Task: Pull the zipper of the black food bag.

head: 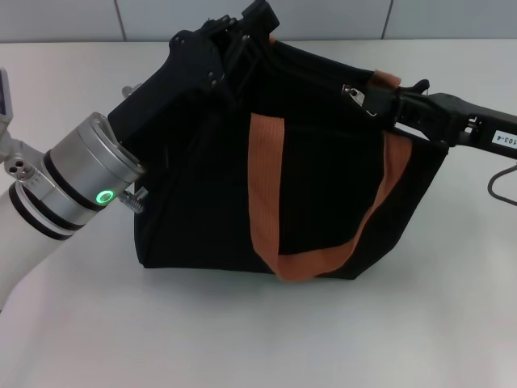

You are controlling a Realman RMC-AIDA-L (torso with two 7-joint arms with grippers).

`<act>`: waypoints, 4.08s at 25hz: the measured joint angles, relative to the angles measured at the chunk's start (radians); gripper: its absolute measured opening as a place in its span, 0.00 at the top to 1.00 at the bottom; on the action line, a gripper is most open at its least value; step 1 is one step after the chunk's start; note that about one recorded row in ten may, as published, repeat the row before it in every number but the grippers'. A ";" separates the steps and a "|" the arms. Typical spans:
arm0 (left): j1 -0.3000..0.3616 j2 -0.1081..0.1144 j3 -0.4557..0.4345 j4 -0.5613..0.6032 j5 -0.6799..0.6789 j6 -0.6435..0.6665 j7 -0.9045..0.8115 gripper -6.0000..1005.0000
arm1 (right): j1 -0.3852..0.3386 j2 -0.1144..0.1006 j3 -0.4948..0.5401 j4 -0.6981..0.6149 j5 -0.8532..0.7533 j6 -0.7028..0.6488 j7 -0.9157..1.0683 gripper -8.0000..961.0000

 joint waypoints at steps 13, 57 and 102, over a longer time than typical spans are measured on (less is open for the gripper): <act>0.001 0.000 -0.002 0.002 -0.001 0.000 0.000 0.98 | -0.022 0.000 0.052 0.000 -0.035 -0.020 0.000 0.99; -0.019 -0.002 -0.004 -0.021 0.017 0.004 -0.010 0.98 | -0.006 0.000 0.211 0.158 -0.076 -0.167 -0.097 0.81; -0.032 -0.003 -0.011 -0.019 0.016 -0.006 -0.001 0.98 | 0.079 -0.004 0.201 0.178 -0.166 -0.103 0.032 0.75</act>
